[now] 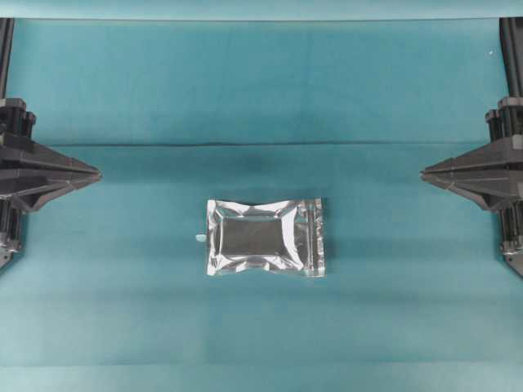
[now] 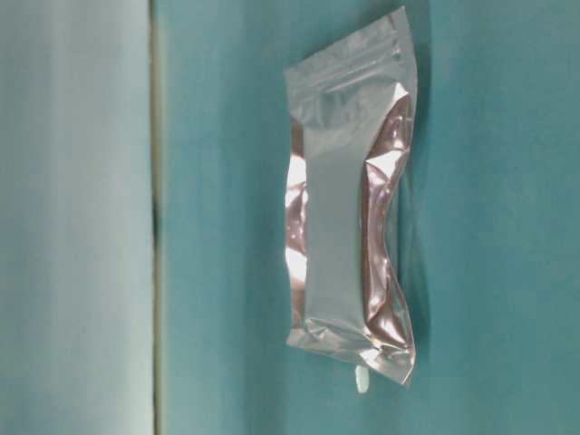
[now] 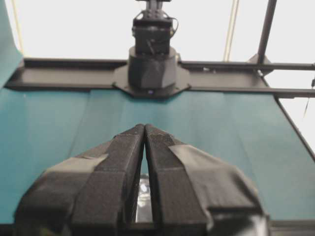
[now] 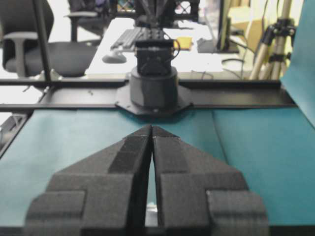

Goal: Hand over the silver zip bag and make it stand upright.
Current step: 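Move the right gripper left over the silver zip bag's right edge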

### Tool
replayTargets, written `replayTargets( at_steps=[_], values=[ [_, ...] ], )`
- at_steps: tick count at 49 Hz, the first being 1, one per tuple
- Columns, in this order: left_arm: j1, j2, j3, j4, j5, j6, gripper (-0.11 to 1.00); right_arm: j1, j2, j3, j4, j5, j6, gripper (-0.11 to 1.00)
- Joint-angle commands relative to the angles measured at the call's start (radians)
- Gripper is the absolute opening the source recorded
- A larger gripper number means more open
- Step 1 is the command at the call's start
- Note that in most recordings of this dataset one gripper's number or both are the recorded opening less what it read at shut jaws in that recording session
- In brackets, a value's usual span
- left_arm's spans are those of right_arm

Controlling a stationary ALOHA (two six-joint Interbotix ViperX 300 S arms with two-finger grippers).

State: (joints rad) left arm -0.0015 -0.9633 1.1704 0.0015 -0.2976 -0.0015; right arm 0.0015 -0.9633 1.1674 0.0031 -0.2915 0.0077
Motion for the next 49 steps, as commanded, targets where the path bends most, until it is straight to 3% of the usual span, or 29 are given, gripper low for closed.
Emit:
replayTargets(
  at_steps=[1, 9, 16, 25, 37, 44, 49],
  values=[
    [-0.02, 0.04, -0.038, 0.017, -0.002, -0.012, 0.14, 0.008, 0.008, -0.02, 0.005, -0.005, 0.011, 0.15],
    [-0.025, 0.094, -0.084, 0.017, -0.012, -0.011, 0.01, 0.008, 0.064, -0.041, 0.17, 0.106, 0.115, 0.05],
    [-0.025, 0.124, -0.114, 0.017, -0.011, -0.009, 0.01, 0.009, 0.13, -0.049, 0.238, 0.179, 0.242, 0.03],
    [-0.025, 0.175, -0.132, 0.017, -0.009, -0.011, 0.01, -0.002, 0.222, -0.054, 0.278, 0.192, 0.431, 0.03],
    [-0.025, 0.204, -0.141, 0.017, -0.008, -0.011, 0.01, -0.009, 0.4, -0.063, 0.281, 0.192, 0.672, 0.04],
    [-0.025, 0.199, -0.146, 0.017, -0.012, -0.011, 0.01, -0.005, 0.517, -0.071, 0.281, 0.192, 0.773, 0.11],
    [-0.025, 0.198, -0.155, 0.017, -0.009, -0.011, 0.01, -0.003, 0.581, -0.089, 0.281, 0.187, 0.827, 0.22]
  ],
)
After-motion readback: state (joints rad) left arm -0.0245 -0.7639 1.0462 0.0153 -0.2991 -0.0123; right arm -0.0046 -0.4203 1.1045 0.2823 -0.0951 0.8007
